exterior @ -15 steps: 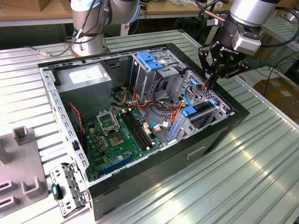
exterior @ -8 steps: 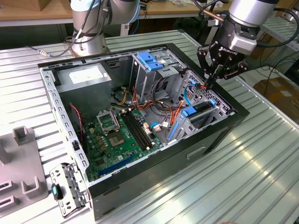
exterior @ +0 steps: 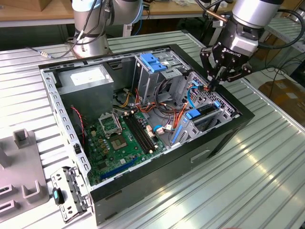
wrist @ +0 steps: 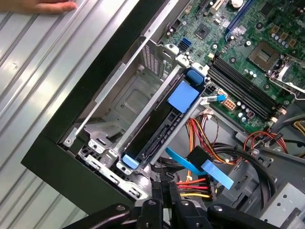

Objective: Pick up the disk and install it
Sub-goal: 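Insert the first disk wire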

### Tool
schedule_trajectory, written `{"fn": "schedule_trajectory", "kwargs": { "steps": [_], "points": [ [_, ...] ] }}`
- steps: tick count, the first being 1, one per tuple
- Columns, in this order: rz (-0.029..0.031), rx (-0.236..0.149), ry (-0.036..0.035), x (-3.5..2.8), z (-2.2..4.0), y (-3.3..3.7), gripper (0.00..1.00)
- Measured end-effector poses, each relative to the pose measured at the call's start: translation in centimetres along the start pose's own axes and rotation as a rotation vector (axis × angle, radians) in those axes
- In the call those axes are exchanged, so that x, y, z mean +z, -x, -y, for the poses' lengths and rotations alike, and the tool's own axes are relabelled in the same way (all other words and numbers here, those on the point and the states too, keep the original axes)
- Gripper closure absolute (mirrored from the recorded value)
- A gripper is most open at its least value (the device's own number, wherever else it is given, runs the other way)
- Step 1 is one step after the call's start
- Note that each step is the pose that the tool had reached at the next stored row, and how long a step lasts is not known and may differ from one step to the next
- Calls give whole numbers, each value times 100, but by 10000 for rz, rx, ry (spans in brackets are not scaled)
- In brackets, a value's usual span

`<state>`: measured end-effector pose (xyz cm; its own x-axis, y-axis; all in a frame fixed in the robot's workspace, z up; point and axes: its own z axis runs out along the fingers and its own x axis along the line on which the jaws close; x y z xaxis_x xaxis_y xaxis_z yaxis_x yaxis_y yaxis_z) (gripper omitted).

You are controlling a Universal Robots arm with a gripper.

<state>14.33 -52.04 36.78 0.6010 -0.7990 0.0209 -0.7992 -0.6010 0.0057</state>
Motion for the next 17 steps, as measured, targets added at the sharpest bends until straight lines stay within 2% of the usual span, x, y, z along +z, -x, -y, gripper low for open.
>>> {"fn": "schedule_trajectory", "kwargs": {
  "steps": [1,3,6,9,10,14,17],
  "points": [
    [-5,48,5,1,32,-24,83],
    [-5,181,8,4,44,-32,83],
    [-3,714,20,7,44,-33,83],
    [4,1689,40,19,44,-33,83],
    [6,1897,45,21,44,-33,83],
    [15,2544,70,34,44,-33,83],
    [29,2772,93,41,41,-30,83]
  ]
}}
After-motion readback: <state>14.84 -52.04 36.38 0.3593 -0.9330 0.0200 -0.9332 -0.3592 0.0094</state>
